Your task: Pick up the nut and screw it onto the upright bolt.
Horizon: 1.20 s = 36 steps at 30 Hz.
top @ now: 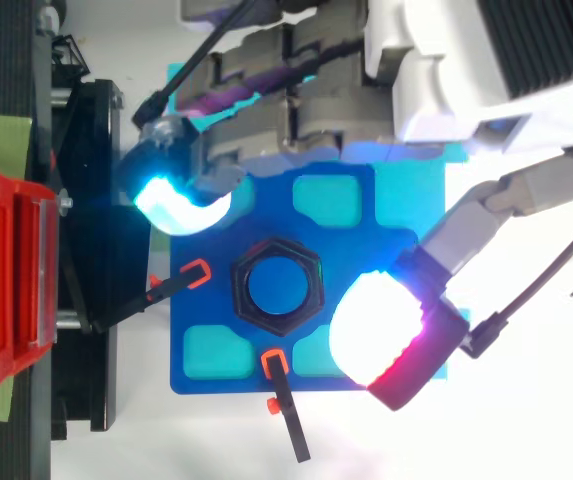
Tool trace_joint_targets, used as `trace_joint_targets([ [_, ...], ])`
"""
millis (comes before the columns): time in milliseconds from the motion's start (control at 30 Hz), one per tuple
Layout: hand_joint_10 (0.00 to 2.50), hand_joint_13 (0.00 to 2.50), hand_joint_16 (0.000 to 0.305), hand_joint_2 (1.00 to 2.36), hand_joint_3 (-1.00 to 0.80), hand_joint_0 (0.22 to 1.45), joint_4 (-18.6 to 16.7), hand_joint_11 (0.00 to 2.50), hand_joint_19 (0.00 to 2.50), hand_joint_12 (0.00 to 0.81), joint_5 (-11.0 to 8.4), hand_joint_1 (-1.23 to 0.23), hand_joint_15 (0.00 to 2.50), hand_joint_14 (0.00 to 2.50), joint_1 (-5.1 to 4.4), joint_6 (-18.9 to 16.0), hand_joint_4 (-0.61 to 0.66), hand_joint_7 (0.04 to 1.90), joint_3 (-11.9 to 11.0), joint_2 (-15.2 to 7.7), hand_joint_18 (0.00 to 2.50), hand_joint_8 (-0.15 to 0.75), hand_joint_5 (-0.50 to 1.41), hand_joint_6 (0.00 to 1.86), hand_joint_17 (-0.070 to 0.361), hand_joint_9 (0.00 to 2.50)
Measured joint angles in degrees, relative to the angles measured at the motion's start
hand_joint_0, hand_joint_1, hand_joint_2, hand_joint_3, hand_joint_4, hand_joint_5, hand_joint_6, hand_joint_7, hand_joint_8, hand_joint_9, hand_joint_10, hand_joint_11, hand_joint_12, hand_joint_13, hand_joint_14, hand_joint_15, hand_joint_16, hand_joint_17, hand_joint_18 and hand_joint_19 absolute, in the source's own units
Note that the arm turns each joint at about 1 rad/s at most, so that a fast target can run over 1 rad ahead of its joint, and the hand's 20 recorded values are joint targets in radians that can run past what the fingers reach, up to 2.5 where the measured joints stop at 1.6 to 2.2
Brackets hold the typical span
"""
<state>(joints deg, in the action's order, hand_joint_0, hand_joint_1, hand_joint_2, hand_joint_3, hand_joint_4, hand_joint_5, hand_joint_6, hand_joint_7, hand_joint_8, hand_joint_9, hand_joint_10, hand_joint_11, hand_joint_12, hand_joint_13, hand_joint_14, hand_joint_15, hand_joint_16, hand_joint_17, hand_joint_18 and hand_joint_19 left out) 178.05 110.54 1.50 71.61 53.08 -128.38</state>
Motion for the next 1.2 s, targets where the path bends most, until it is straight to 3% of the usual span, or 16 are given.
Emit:
trace_joint_targets([
  [233,0.0,0.23,0.039,1.0,-0.5,0.45,-1.4,0.0,0.0,0.321,-2.62,-0.28,0.0,0.0,-1.28,-2.2,0.13,0.54,4.0,0.0,0.0,0.174,-0.15,0.5,0.089,0.36],
  [533,0.0,0.26,0.04,1.0,-0.5,0.45,-4.1,0.0,0.0,0.328,-3.21,-0.28,0.0,0.0,-1.71,-2.9,0.14,0.56,7.7,0.0,0.0,0.189,-0.14,0.5,0.089,0.39],
  [1200,0.0,0.31,0.042,1.0,-0.5,0.44,-2.4,0.0,0.0,0.348,-3.22,-0.29,0.0,0.0,-1.65,-2.3,0.14,0.67,8.3,0.0,0.0,0.203,-0.09,0.5,0.095,0.47],
])
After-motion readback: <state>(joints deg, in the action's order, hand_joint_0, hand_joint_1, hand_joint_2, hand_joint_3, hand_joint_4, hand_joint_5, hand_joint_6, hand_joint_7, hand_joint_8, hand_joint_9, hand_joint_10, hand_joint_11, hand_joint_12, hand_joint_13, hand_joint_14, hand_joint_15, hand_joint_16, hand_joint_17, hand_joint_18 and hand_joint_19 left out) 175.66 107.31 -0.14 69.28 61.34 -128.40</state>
